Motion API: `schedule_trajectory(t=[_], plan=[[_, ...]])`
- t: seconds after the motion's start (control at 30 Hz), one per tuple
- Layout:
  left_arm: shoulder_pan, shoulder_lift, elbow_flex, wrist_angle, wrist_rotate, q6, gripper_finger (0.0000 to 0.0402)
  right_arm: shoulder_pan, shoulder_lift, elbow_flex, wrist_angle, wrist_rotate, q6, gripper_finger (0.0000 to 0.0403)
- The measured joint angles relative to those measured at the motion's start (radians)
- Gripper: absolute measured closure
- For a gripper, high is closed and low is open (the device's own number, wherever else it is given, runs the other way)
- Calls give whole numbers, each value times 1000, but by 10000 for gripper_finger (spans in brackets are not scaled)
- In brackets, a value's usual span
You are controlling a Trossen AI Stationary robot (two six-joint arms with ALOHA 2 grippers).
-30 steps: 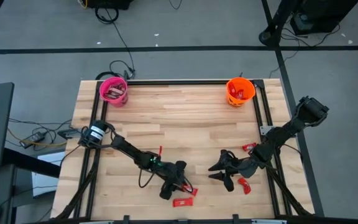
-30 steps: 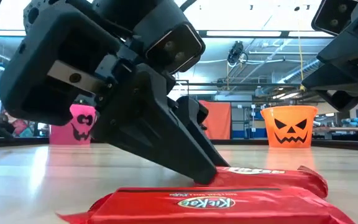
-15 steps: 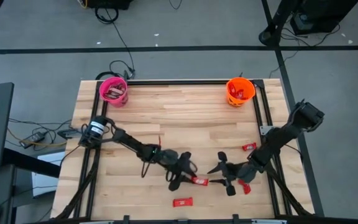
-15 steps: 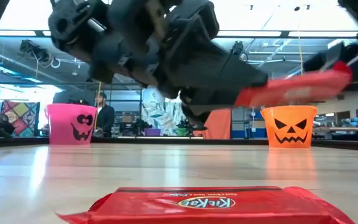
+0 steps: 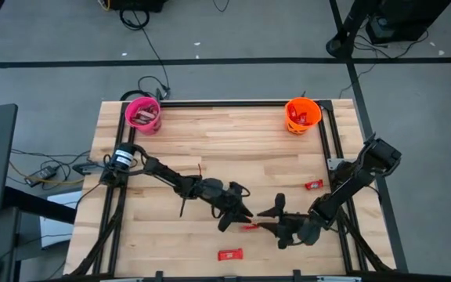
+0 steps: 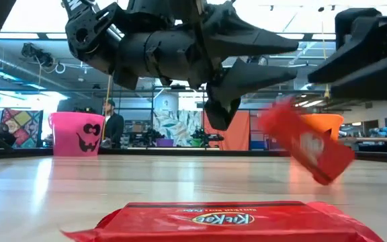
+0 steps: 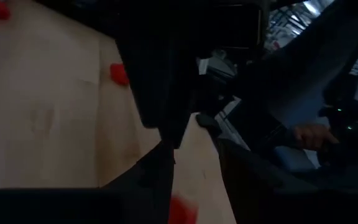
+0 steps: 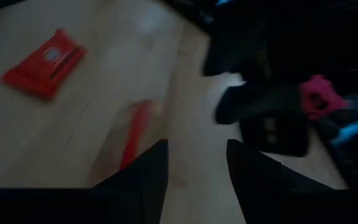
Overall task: Sort candy by brand, put in halloween buckets
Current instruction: Put the red chocolate bar into the orange bucket
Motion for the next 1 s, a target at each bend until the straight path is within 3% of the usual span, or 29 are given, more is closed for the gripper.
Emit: schedule_trajectory(t=[0.17, 0.27, 0.33, 0.47, 0.67, 0.87, 1.0], plan=[[0, 0, 0, -10, 11, -1, 270, 11, 4, 32, 6, 177, 0, 229], [0, 0, 0, -44, 50, -23, 269, 21, -8, 43, 20, 183, 83, 229], [-1, 0, -2, -88, 86, -22, 269, 17, -8, 48, 34, 82, 190, 229], [-13, 0, -3, -207, 86, -2, 269, -38, 13, 47, 2, -234, 325, 229], [-39, -1, -2, -348, 50, 9, 269, -117, 54, 57, -68, -437, 377, 213], [-75, -3, 0, -403, 2, 20, 269, -225, 58, 59, -122, -584, 365, 144], [-89, -3, -1, -389, -23, 8, 269, -293, 86, 58, -142, -746, 393, 112]])
